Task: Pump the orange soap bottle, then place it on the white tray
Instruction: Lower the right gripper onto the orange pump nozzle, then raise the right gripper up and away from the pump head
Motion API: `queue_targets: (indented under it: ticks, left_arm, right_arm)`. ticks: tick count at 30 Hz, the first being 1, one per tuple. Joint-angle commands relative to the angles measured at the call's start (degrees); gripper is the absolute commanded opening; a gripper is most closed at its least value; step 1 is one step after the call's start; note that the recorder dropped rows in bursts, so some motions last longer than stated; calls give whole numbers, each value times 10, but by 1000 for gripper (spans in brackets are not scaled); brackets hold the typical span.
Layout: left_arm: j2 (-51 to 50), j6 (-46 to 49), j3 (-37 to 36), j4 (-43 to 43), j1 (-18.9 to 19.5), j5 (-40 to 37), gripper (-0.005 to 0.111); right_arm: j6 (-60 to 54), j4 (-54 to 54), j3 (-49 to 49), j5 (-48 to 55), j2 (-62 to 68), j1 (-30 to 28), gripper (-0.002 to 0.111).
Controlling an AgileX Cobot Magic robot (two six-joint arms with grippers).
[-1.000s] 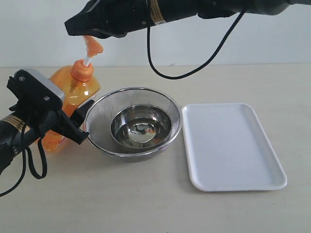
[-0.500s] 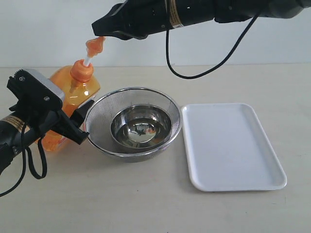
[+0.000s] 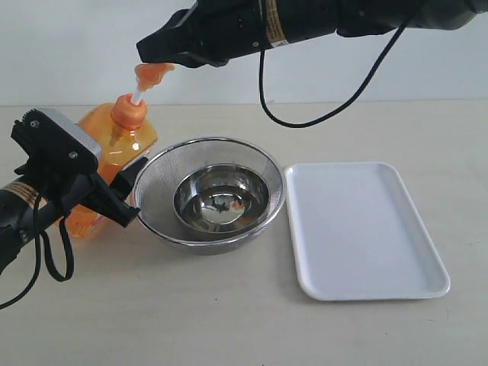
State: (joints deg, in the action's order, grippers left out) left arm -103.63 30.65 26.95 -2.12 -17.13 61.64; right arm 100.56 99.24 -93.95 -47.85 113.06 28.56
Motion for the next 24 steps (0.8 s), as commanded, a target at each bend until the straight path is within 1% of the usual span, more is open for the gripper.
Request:
queue_targets:
  ticks: [1, 5, 8, 13, 16, 17, 19, 21, 22, 24]
  left_arm:
    - [10, -7, 4, 3, 0, 21, 5]
    - [10, -7, 4, 3, 0, 21, 5]
    - [10, -7, 4, 3, 0, 21, 5]
    - [10, -7, 4, 3, 0, 21, 5]
    - [10, -7, 4, 3, 0, 21, 5]
    - [10, -7, 4, 3, 0, 21, 5]
    - [10, -7, 4, 3, 0, 21, 5]
    - [10, -7, 4, 3, 0, 21, 5]
    - [10, -7, 4, 3, 0, 21, 5]
    - [10, -7, 4, 3, 0, 21, 5]
  right_arm:
    - [4, 7, 20, -16, -4, -15, 0]
    - [-2, 7, 53, -42, -4, -35, 0]
    - [-5, 7, 58, -56, -5, -36, 0]
    - [-4, 7, 58, -1, -23, -35, 0]
    - [30, 7, 58, 47, -52, -37, 0]
    - [35, 7, 58, 48, -58, -41, 0]
    - [64, 7, 60, 37, -78, -56, 0]
    - [85, 7, 61, -8, -92, -79, 0]
    - [77, 7, 82, -18, -102, -81, 0]
    - [52, 7, 123, 6, -116, -78, 0]
